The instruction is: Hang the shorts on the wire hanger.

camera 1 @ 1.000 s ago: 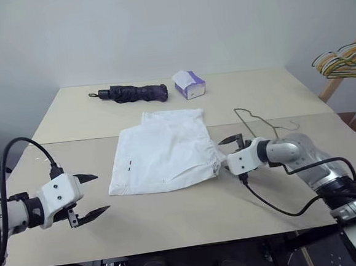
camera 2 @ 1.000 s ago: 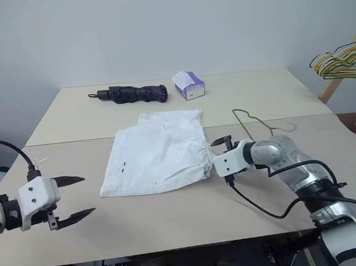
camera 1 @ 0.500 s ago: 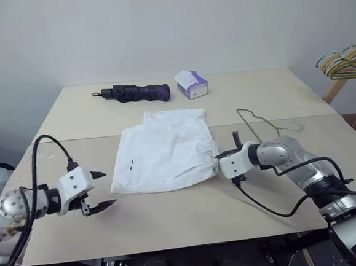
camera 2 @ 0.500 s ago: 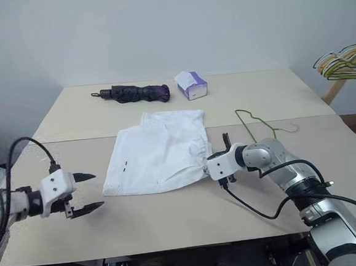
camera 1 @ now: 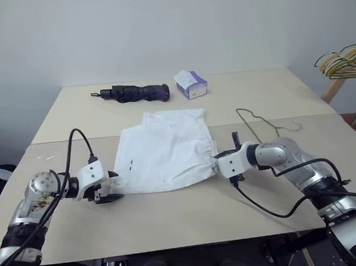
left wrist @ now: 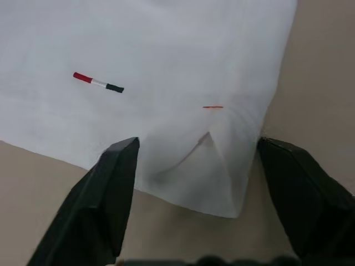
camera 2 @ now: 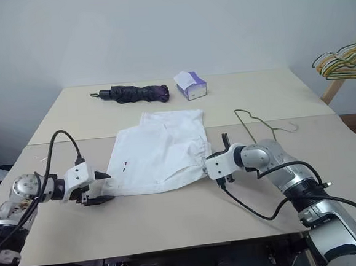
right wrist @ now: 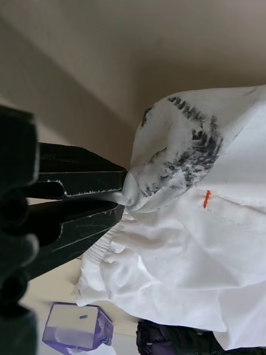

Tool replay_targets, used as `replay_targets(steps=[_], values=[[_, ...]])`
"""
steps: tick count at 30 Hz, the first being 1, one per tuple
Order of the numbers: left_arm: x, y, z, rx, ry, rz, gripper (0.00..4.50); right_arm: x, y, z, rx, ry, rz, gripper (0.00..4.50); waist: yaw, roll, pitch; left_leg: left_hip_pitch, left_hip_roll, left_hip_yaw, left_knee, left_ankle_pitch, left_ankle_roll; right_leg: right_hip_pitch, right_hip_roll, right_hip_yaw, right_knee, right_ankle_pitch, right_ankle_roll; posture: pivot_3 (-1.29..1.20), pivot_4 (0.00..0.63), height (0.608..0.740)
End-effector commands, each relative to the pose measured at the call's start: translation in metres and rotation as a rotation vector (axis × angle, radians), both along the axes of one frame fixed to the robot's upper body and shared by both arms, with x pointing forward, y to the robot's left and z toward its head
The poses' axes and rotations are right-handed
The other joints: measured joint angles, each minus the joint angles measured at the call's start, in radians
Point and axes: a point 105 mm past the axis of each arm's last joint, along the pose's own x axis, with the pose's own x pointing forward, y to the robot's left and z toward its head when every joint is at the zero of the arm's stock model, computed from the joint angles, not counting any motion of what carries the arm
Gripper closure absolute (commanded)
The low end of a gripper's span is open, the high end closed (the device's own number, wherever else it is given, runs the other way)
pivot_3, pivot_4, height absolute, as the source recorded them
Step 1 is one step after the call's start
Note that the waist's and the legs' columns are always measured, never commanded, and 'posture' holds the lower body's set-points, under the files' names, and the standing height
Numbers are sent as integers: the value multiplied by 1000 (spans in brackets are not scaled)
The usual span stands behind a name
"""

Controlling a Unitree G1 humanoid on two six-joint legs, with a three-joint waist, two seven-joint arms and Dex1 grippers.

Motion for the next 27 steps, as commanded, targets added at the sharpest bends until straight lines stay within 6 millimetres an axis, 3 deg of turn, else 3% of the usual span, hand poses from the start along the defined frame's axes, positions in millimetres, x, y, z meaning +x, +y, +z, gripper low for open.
replay_targets(steps=[1, 9, 15, 19, 24, 27], values=[[2, 2, -4, 12, 3, 3, 2065, 2, 0, 13, 14, -38, -2, 4500, 1, 2, -1, 1, 0, 0, 0, 0, 0, 0, 0, 0, 0, 0, 0, 120, 0, 740], [0, 8, 0, 8, -27, 12, 4463, 2, -1, 16, 15, -52, 0, 4500, -3, 2, -2, 0, 0, 0, 0, 0, 0, 0, 0, 0, 1, 0, 0, 124, 0, 740], [-6, 17, 21, 58, -115, 16, 4485, -7, 3, 26, 30, -59, 17, 4500, -13, 2, -2, -1, 0, 0, 0, 0, 0, -2, 0, 0, 1, 0, 0, 115, 0, 740], [-54, 25, 46, 124, -58, -110, 4485, -45, 0, 36, -6, 51, 118, 4500, -28, 0, -2, -9, 2, -1, 0, -1, 1, -11, 0, 1, 1, 0, 0, 111, 0, 740], [-88, 34, 61, 177, -15, -122, 4485, -88, -7, 39, -45, 226, 216, 4500, -23, 0, -1, -11, 2, -1, 1, -1, 1, -13, 0, 1, 2, 0, -1, 113, 0, 740], [-100, 36, 63, 233, 17, -156, 4485, -103, -7, 43, -1, 355, 224, 4500, -21, 0, -1, -8, 2, -1, 1, -1, 1, -12, -1, 0, 1, 0, -1, 115, 0, 740]])
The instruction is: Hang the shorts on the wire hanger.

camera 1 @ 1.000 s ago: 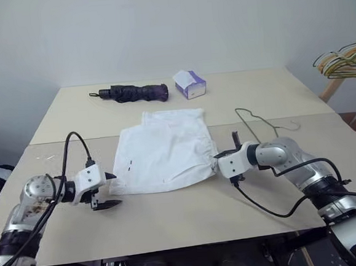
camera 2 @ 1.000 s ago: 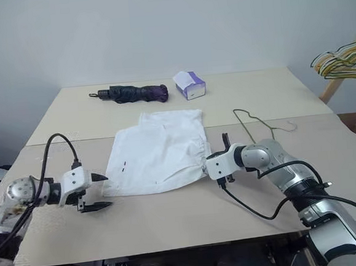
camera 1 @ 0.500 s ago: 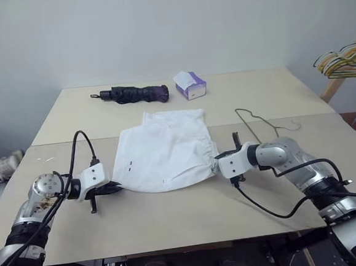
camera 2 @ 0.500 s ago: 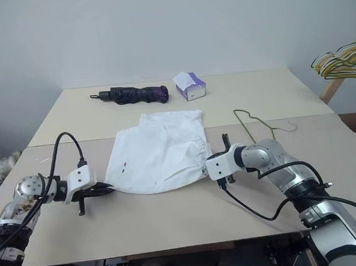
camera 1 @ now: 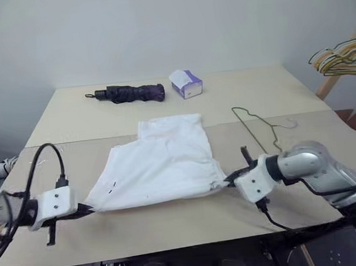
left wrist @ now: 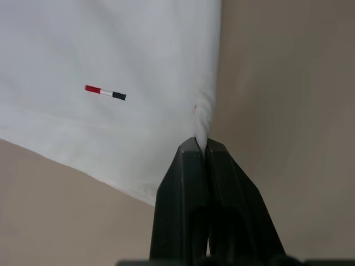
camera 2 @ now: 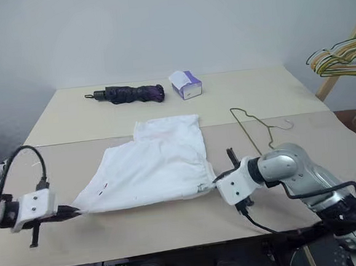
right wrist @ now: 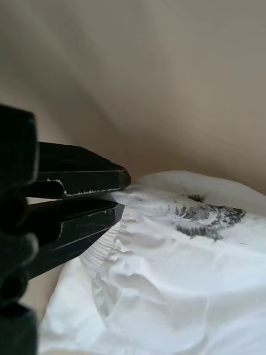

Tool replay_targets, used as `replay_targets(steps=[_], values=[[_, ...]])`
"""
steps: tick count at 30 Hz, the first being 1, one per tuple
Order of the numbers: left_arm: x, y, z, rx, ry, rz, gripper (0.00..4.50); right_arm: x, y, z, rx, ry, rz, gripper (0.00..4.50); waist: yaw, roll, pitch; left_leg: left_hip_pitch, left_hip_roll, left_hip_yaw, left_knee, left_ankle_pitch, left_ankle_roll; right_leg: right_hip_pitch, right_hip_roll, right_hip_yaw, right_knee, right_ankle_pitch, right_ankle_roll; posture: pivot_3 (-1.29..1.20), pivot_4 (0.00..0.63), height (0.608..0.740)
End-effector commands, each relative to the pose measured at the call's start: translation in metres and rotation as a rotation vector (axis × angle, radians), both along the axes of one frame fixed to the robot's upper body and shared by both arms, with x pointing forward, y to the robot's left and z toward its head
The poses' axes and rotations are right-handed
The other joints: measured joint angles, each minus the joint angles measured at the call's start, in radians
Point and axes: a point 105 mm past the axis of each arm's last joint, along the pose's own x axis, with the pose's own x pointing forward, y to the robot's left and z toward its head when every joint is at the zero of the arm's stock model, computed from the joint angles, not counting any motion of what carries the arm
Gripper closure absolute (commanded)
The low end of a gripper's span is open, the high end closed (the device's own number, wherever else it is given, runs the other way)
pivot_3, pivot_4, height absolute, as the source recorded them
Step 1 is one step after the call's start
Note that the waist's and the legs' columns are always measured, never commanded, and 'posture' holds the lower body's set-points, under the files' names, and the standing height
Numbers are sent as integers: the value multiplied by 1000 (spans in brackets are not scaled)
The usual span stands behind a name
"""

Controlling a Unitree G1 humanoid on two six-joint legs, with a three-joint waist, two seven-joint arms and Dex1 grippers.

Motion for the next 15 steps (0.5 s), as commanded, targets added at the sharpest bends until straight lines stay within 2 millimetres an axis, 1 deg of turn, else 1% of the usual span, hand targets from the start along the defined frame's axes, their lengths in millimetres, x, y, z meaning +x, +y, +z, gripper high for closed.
replay_targets(steps=[1, 2, 4, 6, 7, 8, 9, 10, 11, 12, 13, 14, 15], values=[[7, -3, 19, 34, -58, -29, 4485, -2, -2, 17, 37, 87, -38, 4500, 2, 0, 1, 3, 0, 0, 0, 0, 0, 0, 0, 0, -1, -2, 2, 119, 0, 740], [20, -10, 22, 6, -114, -19, 4485, 5, -1, 19, 55, 96, -81, 4500, 5, 0, 0, 6, 0, 0, 0, 0, 0, 1, 0, 0, -1, -7, 1, 118, 0, 740], [62, -26, 35, -61, -264, 44, 4485, 38, -2, 26, 88, 92, -233, 4500, 23, 1, 1, 9, 0, 0, 0, -1, -1, 6, -1, -1, -1, -8, 1, 122, 0, 740], [123, -39, 65, -149, -468, 205, 4485, 83, -5, 46, 139, 23, -402, 4500, 34, 1, 0, 14, -1, 1, 1, -2, -4, 13, -1, -1, -1, -7, 1, 119, 0, 740], [147, -44, 81, -175, -555, 275, 4485, 102, -7, 57, 161, -36, -461, 4500, 37, -1, -1, 15, -2, 0, 2, -1, -3, 15, -1, -1, -1, -7, 2, 120, 0, 740], [174, -45, 106, -206, -684, 372, 4485, 128, -9, 76, 207, -127, -554, 4500, 39, -4, -3, 12, -2, 1, 3, 1, 0, 14, -1, -2, 0, -3, 6, 118, 0, 740], [197, -45, 139, -266, -817, 481, 4485, 157, -12, 103, 274, -282, -654, 4500, 39, -5, -3, 9, -3, 0, 3, 1, 0, 14, 0, -1, 0, 2, 1, 114, 0, 740], [211, -44, 173, -339, -949, 573, 4485, 181, -17, 134, 342, -465, -741, 4500, 38, -6, -3, 6, -3, 0, 6, 1, 0, 12, 1, -2, 1, 3, 1, 108, 0, 740], [217, -43, 212, -439, -1090, 646, 4485, 199, -26, 170, 411, -689, -828, 4500, 34, -7, -4, -2, -3, 0, 7, 6, -10, 4, 1, -2, 1, 4, 2, 105, 0, 740], [214, -43, 242, -540, -1174, 672, 4485, 206, -34, 200, 467, -861, -870, 4500, 29, -8, -4, -11, -3, 0, 9, 8, -13, -6, 1, -1, 8, 5, 2, 105, 0, 740], [209, -42, 267, -625, -1244, 689, 4485, 208, -39, 224, 526, -989, -892, 4500, 26, -8, -4, -19, -3, -1, 10, 9, -13, -12, 1, -1, 10, 5, 2, 105, 0, 740], [200, -38, 292, -708, -1335, 708, 4485, 204, -43, 247, 615, -1083, -902, 4500, 20, -8, -4, -26, -4, -1, 8, 9, -14, -21, 0, -2, 10, 5, 2, 105, 0, 740], [189, -34, 308, -783, -1386, 702, 4485, 199, -43, 261, 677, -1143, -886, 4500, 15, -8, -4, -26, -4, -1, 6, 8, -15, -23, 0, -3, 10, 5, 3, 106, 0, 740]])
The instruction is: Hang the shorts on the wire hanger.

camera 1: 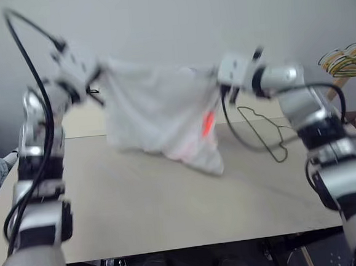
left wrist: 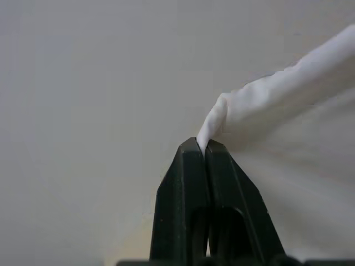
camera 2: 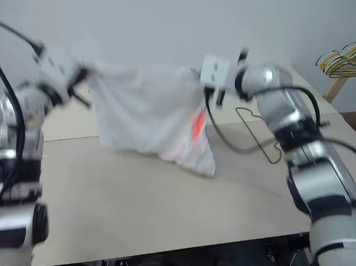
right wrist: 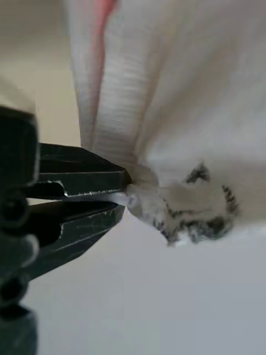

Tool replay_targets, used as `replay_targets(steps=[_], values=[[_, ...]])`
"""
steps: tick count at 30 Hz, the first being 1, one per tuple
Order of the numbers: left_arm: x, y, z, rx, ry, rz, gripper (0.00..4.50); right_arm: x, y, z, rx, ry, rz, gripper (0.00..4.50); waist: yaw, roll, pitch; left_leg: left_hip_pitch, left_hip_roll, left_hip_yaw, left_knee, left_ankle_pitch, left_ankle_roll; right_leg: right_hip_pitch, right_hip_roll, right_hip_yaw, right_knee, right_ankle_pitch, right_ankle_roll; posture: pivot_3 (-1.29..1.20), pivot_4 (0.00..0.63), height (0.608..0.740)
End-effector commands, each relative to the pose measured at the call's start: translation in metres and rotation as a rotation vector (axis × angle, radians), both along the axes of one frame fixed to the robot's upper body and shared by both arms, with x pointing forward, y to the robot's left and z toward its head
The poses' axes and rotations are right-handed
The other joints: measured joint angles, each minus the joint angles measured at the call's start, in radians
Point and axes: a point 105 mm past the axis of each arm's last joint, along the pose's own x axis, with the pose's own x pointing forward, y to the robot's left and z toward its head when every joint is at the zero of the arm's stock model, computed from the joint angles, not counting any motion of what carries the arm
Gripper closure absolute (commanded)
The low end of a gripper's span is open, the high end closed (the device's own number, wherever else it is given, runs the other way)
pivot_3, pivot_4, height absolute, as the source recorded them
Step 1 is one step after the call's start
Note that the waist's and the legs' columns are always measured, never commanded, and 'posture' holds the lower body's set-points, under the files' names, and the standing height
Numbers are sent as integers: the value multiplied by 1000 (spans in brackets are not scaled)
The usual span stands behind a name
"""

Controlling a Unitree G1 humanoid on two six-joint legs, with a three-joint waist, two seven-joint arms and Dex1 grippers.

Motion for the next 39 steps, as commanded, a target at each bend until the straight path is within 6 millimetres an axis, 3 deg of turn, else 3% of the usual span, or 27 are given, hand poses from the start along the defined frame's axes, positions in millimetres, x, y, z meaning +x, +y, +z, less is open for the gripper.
replay_targets(steps=[1, 3, 5, 7, 10, 13, 16, 17, 21, 28, 32, 38, 39], values=[[-39, 35, 71, -199, -310, 46, 4485, -18, -20, 64, 92, -381, -39, 4500, -14, 0, 0, 1, 0, 0, -4, -1, -1, 0, 0, -2, -1, -1, 1, 106, 0, 740], [-62, 46, 87, -223, -400, 12, 4485, -31, -17, 69, 96, -461, 9, 4500, -36, 0, 0, 7, 0, -1, -14, -1, -3, 2, -2, -9, -3, -1, 1, 108, 0, 740], [-79, 49, 87, -195, -416, -44, 4485, -40, -12, 60, 84, -472, 55, 4500, -58, 0, -1, 8, 0, -2, -18, -2, -4, 3, -2, -14, -4, -2, 3, 117, 0, 740], [-92, 45, 71, -68, -396, -99, 4485, -48, -5, 41, 26, -450, 107, 4500, -75, 0, -1, 10, 1, -2, -21, -2, -4, 6, -3, -19, -10, -3, 3, 119, 0, 740], [-103, 37, 33, 13, -209, -228, 4485, -58, 6, 2, -53, -326, 196, 4500, -85, 1, 0, 15, 0, -1, -18, -2, -4, 16, -5, -22, -16, -4, 1, 126, 0, 740], [-119, 31, -51, 278, 134, -348, 4485, -76, 21, -67, -223, -109, 348, 4500, -89, 2, 1, 17, 2, -1, -10, -2, -3, 20, -5, -21, -14, -3, -1, 128, 0, 740], [-143, 40, -134, 484, 511, -402, 4485, -91, 21, -131, -390, 103, 435, 4500, -82, 2, 2, 26, 2, 1, -9, -4, 2, 25, -6, -18, -13, -2, -4, 128, 0, 740], [-153, 41, -153, 486, 606, -424, 4485, -97, 20, -150, -402, 184, 465, 4500, -79, 2, 2, 29, 3, 2, -9, -7, 8, 26, -5, -17, -13, -2, -4, 122, 0, 740], [-193, 44, -209, 541, 923, -498, 4485, -134, 19, -203, -511, 426, 626, 4500, -59, 3, 3, 43, 5, 2, -10, -7, 6, 38, -5, -16, -11, -8, -7, 127, 0, 740], [-231, 50, -251, 695, 1169, -509, 4485, -169, 16, -219, -597, 609, 757, 4500, -46, 3, 3, 41, 4, 0, -10, -9, 13, 35, -5, -10, -12, -3, -7, 123, 0, 740], [-252, 42, -251, 699, 1236, -577, 4485, -177, 9, -220, -623, 671, 760, 4500, -46, 3, 3, 41, 5, 1, -9, -10, 13, 35, -5, -10, -12, -4, -7, 118, 0, 740], [-269, 40, -250, 710, 1291, -592, 4485, -187, 7, -218, -629, 698, 795, 4500, -46, 3, 3, 44, 5, 1, -9, -10, 13, 36, -4, -9, -11, -10, -6, 120, 0, 740], [-268, 42, -251, 712, 1289, -585, 4496, -188, 8, -218, -623, 699, 804, 4204, -45, 3, 3, 44, 5, 1, -9, -10, 13, 36, -4, -9, -11, -10, -6, 121, 0, 740]])
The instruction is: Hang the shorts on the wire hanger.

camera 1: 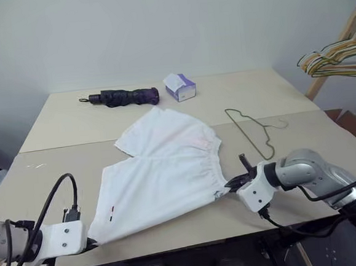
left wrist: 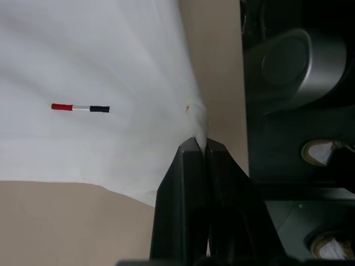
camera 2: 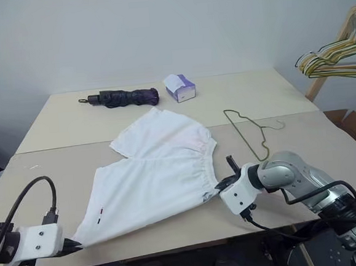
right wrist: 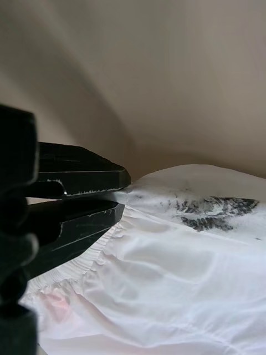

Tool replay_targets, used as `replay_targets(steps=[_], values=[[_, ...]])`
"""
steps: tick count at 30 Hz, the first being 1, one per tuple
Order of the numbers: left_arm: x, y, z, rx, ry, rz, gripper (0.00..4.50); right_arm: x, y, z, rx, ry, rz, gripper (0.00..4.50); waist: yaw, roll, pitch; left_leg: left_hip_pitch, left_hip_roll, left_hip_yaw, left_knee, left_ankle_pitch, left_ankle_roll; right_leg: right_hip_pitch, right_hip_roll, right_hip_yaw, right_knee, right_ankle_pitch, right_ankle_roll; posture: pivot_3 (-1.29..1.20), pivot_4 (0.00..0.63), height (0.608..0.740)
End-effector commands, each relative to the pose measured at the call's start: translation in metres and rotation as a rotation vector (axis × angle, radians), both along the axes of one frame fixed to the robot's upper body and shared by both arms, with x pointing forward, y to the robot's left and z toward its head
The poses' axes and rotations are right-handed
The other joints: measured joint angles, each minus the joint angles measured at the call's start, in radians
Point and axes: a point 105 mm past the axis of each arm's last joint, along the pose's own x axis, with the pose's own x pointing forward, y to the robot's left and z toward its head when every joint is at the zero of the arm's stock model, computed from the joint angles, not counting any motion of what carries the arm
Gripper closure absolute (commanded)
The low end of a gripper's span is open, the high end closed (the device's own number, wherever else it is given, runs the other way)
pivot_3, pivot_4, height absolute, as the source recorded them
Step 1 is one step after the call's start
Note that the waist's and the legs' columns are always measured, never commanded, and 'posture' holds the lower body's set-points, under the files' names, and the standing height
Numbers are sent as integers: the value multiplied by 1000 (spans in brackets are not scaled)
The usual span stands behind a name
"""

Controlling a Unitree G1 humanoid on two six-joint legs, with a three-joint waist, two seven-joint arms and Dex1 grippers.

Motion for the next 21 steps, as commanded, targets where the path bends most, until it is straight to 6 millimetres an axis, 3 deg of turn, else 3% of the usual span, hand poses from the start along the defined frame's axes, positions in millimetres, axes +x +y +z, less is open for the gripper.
replay_targets(steps=[1, 8, 12, 14, 15, 18, 21], values=[[4, 7, 6, 40, -26, 13, 4284, 0, -8, 15, 1, -15, -6, 3881, 1, 0, 0, 0, 0, 0, 0, 0, 0, 0, 0, 0, 0, 0, 0, 116, 0, 740], [16, 8, 17, 41, -69, -5, 2225, -8, -23, 26, -34, 55, -49, 1584, 14, 0, 1, 0, 0, 0, 0, 0, 0, 0, 0, 0, 0, 0, 0, 104, 0, 740], [39, -4, 38, -93, -178, 16, 865, 9, -29, 55, 147, 82, -278, 149, 24, 0, 1, 0, 0, 0, 0, 0, 0, 0, 0, 0, 0, 0, 0, 103, 0, 740], [59, -24, 56, -247, -295, 32, 167, 31, -44, 67, 244, 89, -511, 0, 25, 1, 0, 0, 0, 0, 0, 0, 0, 0, 0, 0, 0, 0, -1, 90, 0, 740], [70, -35, 65, -323, -349, 49, 30, 41, -51, 72, 301, 72, -606, 0, 25, 0, 0, -1, 0, 0, 1, 0, 0, 0, 0, 1, 0, 1, -1, 86, 0, 740], [89, -63, 81, -485, -425, 64, 30, 73, -77, 81, 474, 96, -961, 0, 28, -1, 0, -1, -1, 0, 2, 0, 1, 0, 0, 1, 0, 6, -2, 71, 0, 740], [101, -80, 85, -538, -457, 74, 30, 98, -99, 83, 633, 166, -1232, 0, 20, -1, -1, -3, -1, 1, 2, 0, 1, -1, 1, 1, 0, 9, -2, 55, 0, 740]])
